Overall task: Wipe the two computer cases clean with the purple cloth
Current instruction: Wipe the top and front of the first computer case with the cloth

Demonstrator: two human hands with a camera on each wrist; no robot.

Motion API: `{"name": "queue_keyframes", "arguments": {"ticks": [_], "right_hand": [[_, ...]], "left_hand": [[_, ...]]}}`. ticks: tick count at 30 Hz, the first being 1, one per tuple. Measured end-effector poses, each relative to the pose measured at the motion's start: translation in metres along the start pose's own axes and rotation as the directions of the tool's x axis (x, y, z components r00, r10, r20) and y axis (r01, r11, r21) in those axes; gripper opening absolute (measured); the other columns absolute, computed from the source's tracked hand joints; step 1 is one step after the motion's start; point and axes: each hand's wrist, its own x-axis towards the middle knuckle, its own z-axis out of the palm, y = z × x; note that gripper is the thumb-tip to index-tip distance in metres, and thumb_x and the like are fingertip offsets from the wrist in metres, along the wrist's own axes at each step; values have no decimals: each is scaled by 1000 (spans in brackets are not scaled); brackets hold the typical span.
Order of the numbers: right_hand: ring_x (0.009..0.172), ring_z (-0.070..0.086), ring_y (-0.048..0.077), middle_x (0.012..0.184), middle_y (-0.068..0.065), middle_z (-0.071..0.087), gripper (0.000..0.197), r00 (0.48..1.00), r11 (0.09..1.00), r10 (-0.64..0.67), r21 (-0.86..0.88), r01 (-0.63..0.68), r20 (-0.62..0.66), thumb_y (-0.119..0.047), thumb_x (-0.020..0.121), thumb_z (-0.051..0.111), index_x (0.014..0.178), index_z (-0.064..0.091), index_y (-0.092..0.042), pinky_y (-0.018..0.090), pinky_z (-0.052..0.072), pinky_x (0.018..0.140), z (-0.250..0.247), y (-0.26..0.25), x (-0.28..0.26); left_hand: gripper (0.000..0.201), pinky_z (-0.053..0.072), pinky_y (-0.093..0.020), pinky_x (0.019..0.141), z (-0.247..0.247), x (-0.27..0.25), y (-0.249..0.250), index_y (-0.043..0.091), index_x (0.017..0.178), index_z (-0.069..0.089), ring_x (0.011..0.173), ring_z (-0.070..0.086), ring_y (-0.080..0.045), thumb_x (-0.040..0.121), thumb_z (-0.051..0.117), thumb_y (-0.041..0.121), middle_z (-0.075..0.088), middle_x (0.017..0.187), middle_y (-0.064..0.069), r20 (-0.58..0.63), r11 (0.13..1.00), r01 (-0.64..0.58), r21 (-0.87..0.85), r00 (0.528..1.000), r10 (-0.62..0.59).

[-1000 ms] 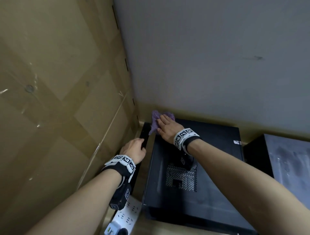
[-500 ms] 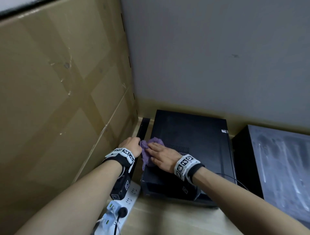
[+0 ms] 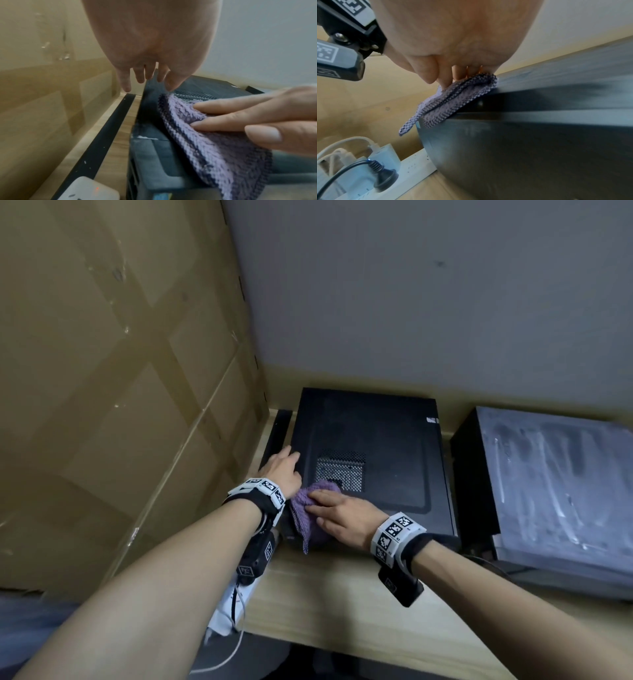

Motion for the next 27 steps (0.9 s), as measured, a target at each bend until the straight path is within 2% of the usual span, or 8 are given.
{"name": "queue_keyframes", "arguments": {"ticks": [5,9,13,16,17,21,24,27], "right_hand": [[149,20,15,161,-2,25,45,991,993,113,25,-112,-69,-33,105,37,148,44,-22,20,13,116,-1,28,-51],[149,19,11,162,-7,22,46,963,970,244,44,-241,-110,-38,105,35,148,42,-26,22,16,118,-2,51,-89],[149,16,9,163,-10,18,49,922,929,369,77,-362,-118,-43,104,34,150,37,-29,22,15,117,-5,76,-124],[151,14,11,163,-8,17,60,893,903,428,113,-414,-143,-56,99,24,151,36,-27,22,10,120,-3,95,-147],[151,13,11,163,-7,16,61,883,894,446,121,-431,-148,-56,99,23,151,36,-26,22,8,120,-2,99,-150],[151,11,12,164,-2,15,51,856,868,494,131,-478,-152,-39,105,33,152,35,-20,21,5,120,-10,108,-142],[152,10,18,164,5,13,51,843,855,517,120,-504,-148,-35,106,33,153,32,-17,27,6,123,-20,117,-125],[152,8,20,165,6,9,52,819,825,564,116,-553,-106,-35,106,31,155,26,-17,33,9,124,-31,125,-109]], "left_hand": [[58,26,-38,117,15,2,37,15,151,30,147,19,-23,95,44,16,14,162,-5,66,991,-132,29,989,130],[58,28,-41,116,25,5,68,16,150,30,146,21,-26,94,44,16,14,162,-6,115,977,-204,64,974,196],[60,27,-41,116,30,10,87,17,151,28,146,22,-27,93,44,20,11,162,-7,204,967,-236,97,956,213],[62,26,-39,117,31,14,96,19,152,26,147,20,-25,93,45,22,9,163,-5,234,966,-232,115,951,201],[62,27,-39,117,31,16,100,18,152,26,147,20,-25,93,45,21,8,163,-5,235,964,-235,123,951,201],[60,27,-35,116,30,26,113,16,153,25,147,20,-26,95,43,20,6,163,-8,271,953,-256,163,940,207],[64,30,-40,114,31,34,121,17,153,24,146,21,-28,92,44,21,4,163,-8,355,935,-268,232,918,176],[69,35,-44,110,30,39,124,21,151,24,143,28,-30,85,43,20,8,161,-8,421,917,-251,308,901,105]]}}
